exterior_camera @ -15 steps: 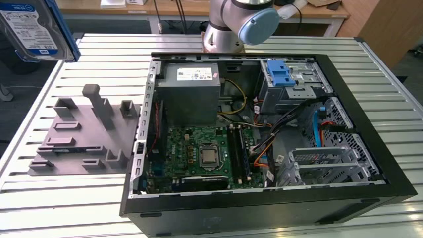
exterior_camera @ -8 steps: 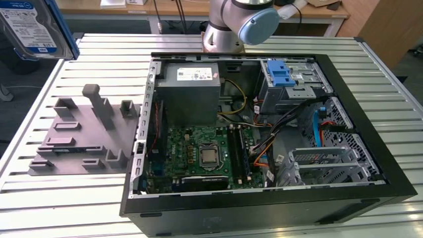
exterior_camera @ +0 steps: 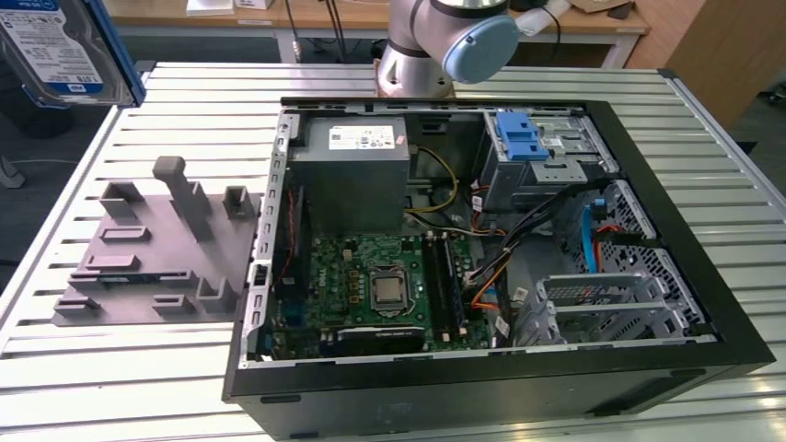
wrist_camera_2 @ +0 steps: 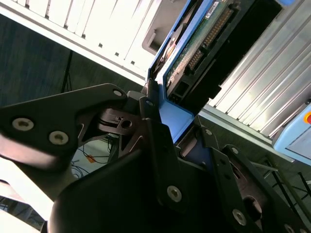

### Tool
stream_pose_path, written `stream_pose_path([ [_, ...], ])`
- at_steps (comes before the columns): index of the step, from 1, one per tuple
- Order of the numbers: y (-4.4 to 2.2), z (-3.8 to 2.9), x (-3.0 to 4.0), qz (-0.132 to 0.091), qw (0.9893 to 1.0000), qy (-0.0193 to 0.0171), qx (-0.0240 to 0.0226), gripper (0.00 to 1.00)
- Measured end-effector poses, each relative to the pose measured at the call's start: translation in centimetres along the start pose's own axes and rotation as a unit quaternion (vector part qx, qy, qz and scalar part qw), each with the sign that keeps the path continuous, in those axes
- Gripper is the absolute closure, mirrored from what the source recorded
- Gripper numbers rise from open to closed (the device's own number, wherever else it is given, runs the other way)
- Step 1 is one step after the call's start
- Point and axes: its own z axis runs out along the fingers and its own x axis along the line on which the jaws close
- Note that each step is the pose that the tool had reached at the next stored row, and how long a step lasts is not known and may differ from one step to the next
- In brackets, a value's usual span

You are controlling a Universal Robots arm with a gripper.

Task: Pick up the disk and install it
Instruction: 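Pick up the disk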

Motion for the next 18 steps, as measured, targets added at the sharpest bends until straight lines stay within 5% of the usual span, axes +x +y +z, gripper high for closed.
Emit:
stream_pose_path([
  [18, -0.42, -0.02, -0.01, 0.000, 1.0000, 0.0000, 0.0000, 0.63],
])
